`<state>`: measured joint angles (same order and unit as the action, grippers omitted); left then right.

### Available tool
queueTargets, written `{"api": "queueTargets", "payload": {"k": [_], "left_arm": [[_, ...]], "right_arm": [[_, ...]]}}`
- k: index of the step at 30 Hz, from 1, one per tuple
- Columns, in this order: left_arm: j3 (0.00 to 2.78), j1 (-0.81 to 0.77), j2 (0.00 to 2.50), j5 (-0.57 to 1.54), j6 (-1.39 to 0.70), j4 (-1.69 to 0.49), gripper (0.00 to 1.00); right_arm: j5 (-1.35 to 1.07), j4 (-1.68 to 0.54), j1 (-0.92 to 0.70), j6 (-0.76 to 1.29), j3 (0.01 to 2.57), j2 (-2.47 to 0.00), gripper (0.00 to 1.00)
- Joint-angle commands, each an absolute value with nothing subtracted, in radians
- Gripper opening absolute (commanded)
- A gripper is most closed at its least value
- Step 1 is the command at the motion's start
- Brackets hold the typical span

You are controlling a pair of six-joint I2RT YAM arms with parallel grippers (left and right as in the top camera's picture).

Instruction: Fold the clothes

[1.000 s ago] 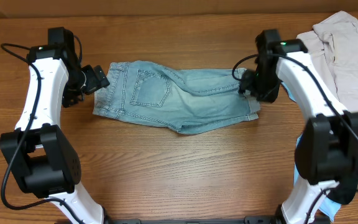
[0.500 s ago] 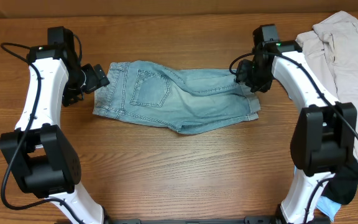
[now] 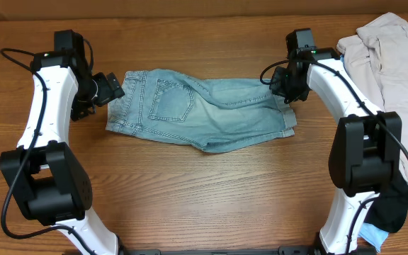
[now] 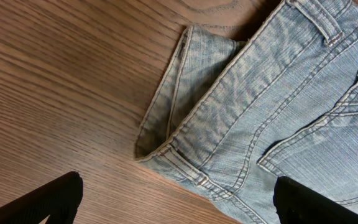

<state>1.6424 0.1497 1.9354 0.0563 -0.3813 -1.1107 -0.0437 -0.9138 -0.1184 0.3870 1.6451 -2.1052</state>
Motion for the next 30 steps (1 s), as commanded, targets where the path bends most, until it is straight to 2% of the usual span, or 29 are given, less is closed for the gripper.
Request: {"api": "queueTargets", "payload": {"k": [1,5,19,24,28,30], "left_arm": [[1.644,0.141,1.943,0.045,-0.358,-1.111,1.0],[1.644,0.141,1.943,0.045,-0.358,-1.111,1.0],[1.644,0.141,1.943,0.026,-0.358,-1.083,1.0],[1.644,0.141,1.944,0.026,-0.358,-1.073,1.0],[1.644,0.141,1.944,0.026,-0.358,-1.073,1.0],[1.644,0.141,1.944,0.026,-0.358,-1.07,1.0]], "right_arm": [[-0.012,-0.901,-0.12,0.396,1.642,-2.14,0.17],[-0.014,-0.888,-0.12,0.394,1.642,-2.166,0.04],[-0.008,-0.591,-0.12,0.393,1.643,-2.17,0.04],[-0.01,-0.627,-0.112,0.393,1.645,-2.169,0.04],[-0.107,-0.753,-0.076,0.394,1.674,-2.158,0.25],[-0.194,-0.801,-0.042,0.395,1.687,-2.138,0.4]]}}
